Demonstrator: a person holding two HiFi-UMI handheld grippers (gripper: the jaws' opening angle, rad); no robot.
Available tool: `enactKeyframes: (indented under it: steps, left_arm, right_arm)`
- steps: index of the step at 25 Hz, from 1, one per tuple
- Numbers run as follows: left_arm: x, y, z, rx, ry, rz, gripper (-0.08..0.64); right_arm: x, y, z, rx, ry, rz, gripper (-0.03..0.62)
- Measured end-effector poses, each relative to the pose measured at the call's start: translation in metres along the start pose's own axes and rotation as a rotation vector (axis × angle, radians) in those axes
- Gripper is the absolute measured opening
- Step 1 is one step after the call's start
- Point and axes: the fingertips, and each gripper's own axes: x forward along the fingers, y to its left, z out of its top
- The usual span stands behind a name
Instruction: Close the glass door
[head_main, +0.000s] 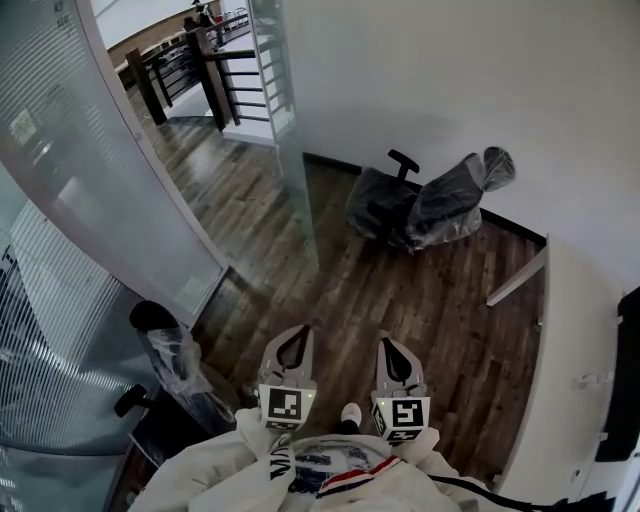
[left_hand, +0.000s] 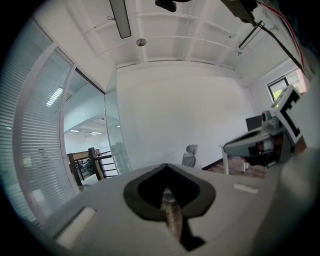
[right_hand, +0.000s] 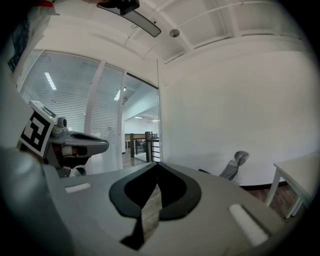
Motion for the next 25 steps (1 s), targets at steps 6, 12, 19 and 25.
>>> enactKeyframes:
  steps: [6,12,19,25]
  left_arm:
    - [0.033,-0.016,0.013,0.017,-0.009,0.023,0.003]
    - [0.055,-0.026,0.020,0.020,-0.012,0.033,0.003]
    - [0.085,-0.018,0.010,0.008,0.002,0.040,0.003]
    - [0.141,-0.002,0.001,-0.024,0.009,0.020,0.003]
  right_arm:
    - [0.017,-0.038,0.004,-0.002,-0.015,0.024,0.005]
    - [0.028,-0.066,0.007,0.007,-0.028,0.029,0.005]
    - [0.053,-0.080,-0.002,0.006,0.004,0.038,0.005]
    - [0.095,-0.105,-0.002,-0.010,0.027,0.009,0.005]
